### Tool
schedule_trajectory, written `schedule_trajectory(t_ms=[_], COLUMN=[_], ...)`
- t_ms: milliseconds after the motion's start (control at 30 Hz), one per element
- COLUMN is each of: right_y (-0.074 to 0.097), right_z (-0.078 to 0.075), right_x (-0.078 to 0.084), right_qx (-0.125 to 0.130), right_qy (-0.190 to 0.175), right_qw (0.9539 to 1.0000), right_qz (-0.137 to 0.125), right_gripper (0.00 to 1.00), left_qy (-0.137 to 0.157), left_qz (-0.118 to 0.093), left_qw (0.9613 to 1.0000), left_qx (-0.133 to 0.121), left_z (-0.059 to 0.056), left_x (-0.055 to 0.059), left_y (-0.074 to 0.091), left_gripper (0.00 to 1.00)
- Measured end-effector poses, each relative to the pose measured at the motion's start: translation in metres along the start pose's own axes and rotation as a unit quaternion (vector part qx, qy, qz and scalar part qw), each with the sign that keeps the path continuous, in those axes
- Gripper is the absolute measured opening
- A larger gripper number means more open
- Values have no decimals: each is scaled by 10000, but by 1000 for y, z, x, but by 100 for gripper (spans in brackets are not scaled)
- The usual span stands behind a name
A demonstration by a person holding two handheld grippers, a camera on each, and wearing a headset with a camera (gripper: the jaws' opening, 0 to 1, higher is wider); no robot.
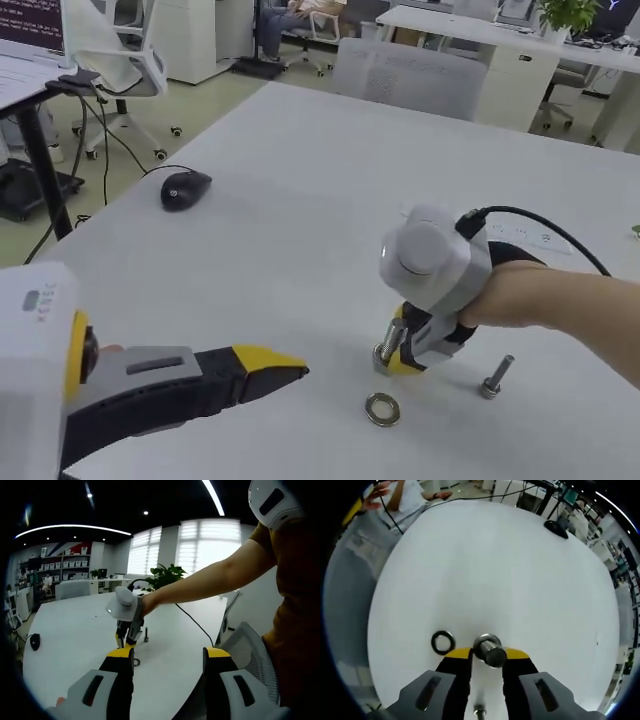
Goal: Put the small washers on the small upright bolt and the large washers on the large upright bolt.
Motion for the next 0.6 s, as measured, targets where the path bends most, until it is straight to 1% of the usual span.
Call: schedule_trajectory(t_ms=[100,200,300,433,600], right_y=[3,11,19,25,25], right_z=[0,1,5,15,29], right_x=[2,6,11,15,17], right_qx=[5,63,103,90,64], right_qy=[-39,-85,-124,-151,-135], right_qw=[10000,9999,9998,9998,9999], right_qz=[-21,-54,-69,-67,-68], right_gripper=[24,24,24,24,23], left_qy=[-16,-36,-40,-80,-141], left_qz=[6,15,-12,-11,-50], left_qw=[10000,10000,10000,10000,9999], left_qx=[-7,-11,-15,13,54], left_z=[1,1,0,-3,-8], left_x=[0,1,0,0,-3], left_y=[0,1,2,2,3], left_gripper=[55,55,55,55,55])
Point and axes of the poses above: the centre of the closed fingertips' face, and the gripper's own axes: y roughly backward along the fingers, z roughly to its left, x roughly out of its underside, the point moved 1 cm from there along y, roughly backward along the fingers, and after that the axes turned 12 degrees about -x, right-handed, at the moved point
